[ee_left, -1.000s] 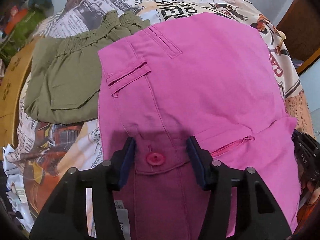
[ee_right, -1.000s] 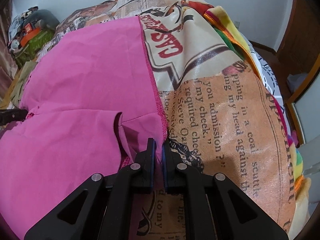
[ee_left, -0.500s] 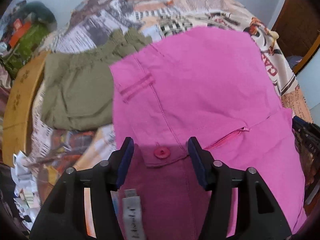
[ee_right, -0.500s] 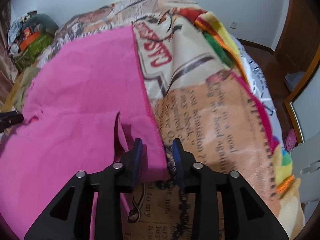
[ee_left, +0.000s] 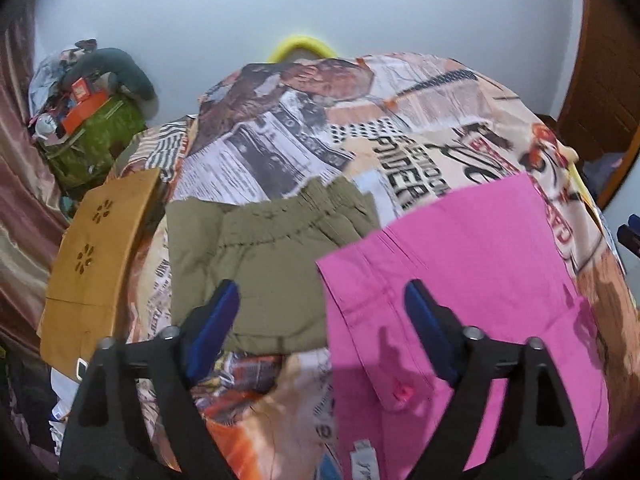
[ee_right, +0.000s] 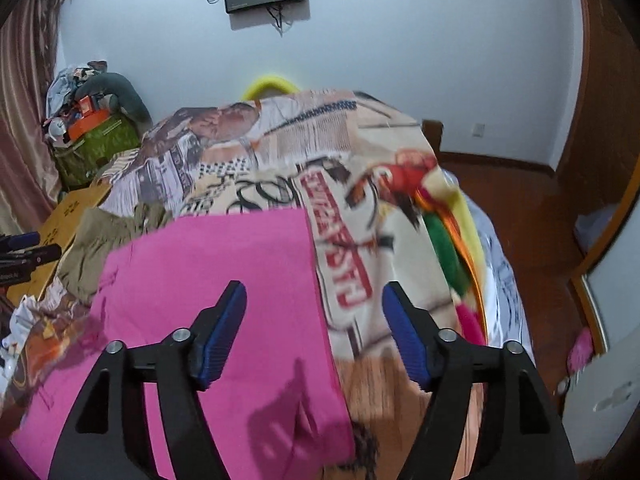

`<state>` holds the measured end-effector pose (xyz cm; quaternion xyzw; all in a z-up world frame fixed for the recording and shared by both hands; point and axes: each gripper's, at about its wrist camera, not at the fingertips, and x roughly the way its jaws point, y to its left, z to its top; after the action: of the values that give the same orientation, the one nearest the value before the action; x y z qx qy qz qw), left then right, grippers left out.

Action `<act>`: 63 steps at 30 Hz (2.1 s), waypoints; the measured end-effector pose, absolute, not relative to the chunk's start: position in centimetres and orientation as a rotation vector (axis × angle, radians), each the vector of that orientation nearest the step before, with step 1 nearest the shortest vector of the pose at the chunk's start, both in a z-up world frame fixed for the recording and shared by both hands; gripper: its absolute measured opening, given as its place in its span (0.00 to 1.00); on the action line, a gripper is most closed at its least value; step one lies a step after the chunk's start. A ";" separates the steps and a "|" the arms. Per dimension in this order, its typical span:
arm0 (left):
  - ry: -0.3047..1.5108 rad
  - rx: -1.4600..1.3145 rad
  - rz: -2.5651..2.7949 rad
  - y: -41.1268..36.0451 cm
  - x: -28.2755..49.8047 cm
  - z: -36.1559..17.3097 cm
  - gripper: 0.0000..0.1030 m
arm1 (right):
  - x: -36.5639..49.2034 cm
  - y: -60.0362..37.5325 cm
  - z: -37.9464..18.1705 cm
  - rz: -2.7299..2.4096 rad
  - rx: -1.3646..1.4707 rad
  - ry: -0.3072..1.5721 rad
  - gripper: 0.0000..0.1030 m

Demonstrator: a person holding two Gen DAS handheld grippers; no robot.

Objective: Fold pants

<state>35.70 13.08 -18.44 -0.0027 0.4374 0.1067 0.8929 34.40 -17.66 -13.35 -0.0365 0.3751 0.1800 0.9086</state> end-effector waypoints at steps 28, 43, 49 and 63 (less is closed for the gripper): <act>1.089 -0.243 0.072 15.7 42.2 -28.5 0.45 | 45.6 -12.0 -20.3 0.426 -0.047 0.900 0.70; 1.062 -0.249 0.112 16.4 41.4 -28.0 0.04 | 46.0 -10.3 -19.4 0.465 -0.067 0.908 0.04; 1.013 -0.245 0.124 16.6 40.9 -26.0 0.04 | 45.5 -11.5 -17.6 0.462 -0.028 0.856 0.03; 0.855 -0.149 0.131 13.7 37.4 -17.7 0.04 | 40.8 -13.3 -9.8 0.501 -0.002 0.691 0.02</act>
<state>37.36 13.73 -17.74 -0.0722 0.4141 0.0633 0.9051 40.80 -13.33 -9.80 -0.0011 0.3349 0.2431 0.9104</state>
